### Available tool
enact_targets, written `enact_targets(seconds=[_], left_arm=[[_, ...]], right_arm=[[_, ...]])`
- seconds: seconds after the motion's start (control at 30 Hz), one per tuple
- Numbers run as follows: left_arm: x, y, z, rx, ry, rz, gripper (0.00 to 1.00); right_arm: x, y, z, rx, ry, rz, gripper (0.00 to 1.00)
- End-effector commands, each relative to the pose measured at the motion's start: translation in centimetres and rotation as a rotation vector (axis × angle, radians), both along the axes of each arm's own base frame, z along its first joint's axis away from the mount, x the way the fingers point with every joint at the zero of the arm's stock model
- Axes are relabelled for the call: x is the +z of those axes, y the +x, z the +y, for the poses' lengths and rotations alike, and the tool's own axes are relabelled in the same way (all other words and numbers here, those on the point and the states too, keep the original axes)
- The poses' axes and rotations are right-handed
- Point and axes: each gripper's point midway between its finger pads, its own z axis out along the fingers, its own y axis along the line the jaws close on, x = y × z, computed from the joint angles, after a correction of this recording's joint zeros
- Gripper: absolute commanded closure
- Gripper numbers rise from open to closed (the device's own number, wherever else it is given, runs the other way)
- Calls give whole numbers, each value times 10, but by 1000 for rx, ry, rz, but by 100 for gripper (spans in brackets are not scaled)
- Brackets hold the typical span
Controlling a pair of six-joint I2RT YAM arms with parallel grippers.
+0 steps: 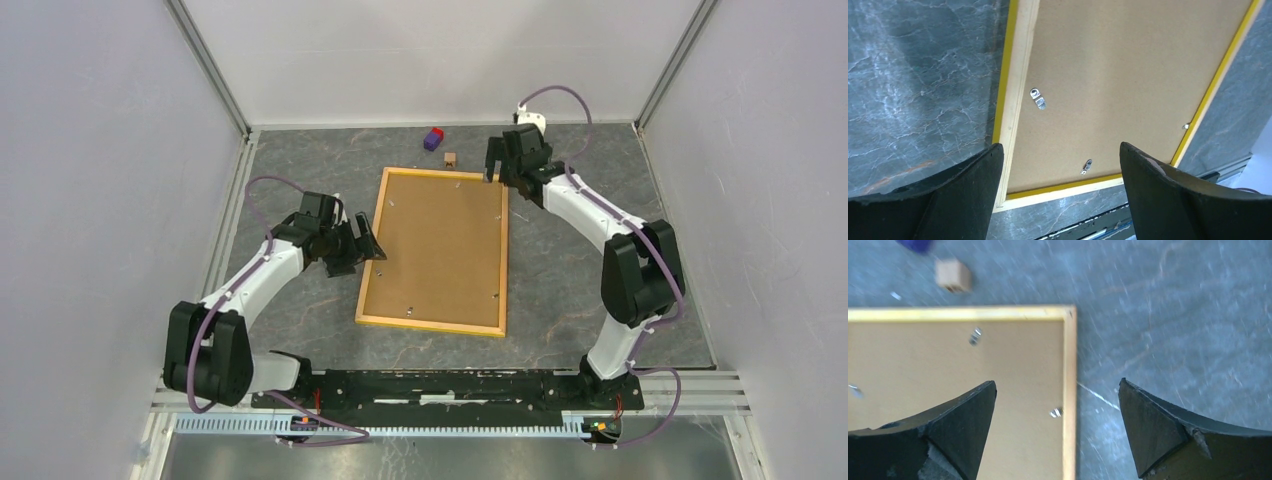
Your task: Put the photo into the frame
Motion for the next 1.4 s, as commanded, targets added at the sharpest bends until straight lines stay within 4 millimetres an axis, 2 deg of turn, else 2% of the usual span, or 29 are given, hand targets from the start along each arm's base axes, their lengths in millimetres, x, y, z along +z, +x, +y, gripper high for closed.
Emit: enact_targets(seconds=[0.0,0.07,0.13,0.23,0.37,0.5,0.67,0.83,1.07,1.27,1.37], left_arm=[[6,7,2,15,26,18,9],[7,9,0,25,24,39,9],[8,17,3,41,51,42,9],[1,32,13,81,124,63,9],[-16,48,3,12,131,140,9],[-34,60,3,-66,183,215,24],[-51,73,12,-56,253,219,30],[-68,67,6,-75,245,250,48],[-82,49,-16,-140,259,295,55],[-76,46,-19,-175,245,311,58],[-72,39,-11,-176,280,326,70]], right_arm=[[66,47,5,7,120,-211,2],[61,57,13,75,208,-217,2],[47,62,27,161,237,-200,2],[20,66,23,162,185,-136,2],[3,68,23,183,155,-103,2],[-9,70,30,252,137,-86,2],[-35,71,27,262,78,-19,2],[-39,68,26,275,56,-14,2],[-34,74,40,335,-25,-44,2],[-38,81,53,391,-115,-46,2],[-45,85,59,387,-121,-12,2]])
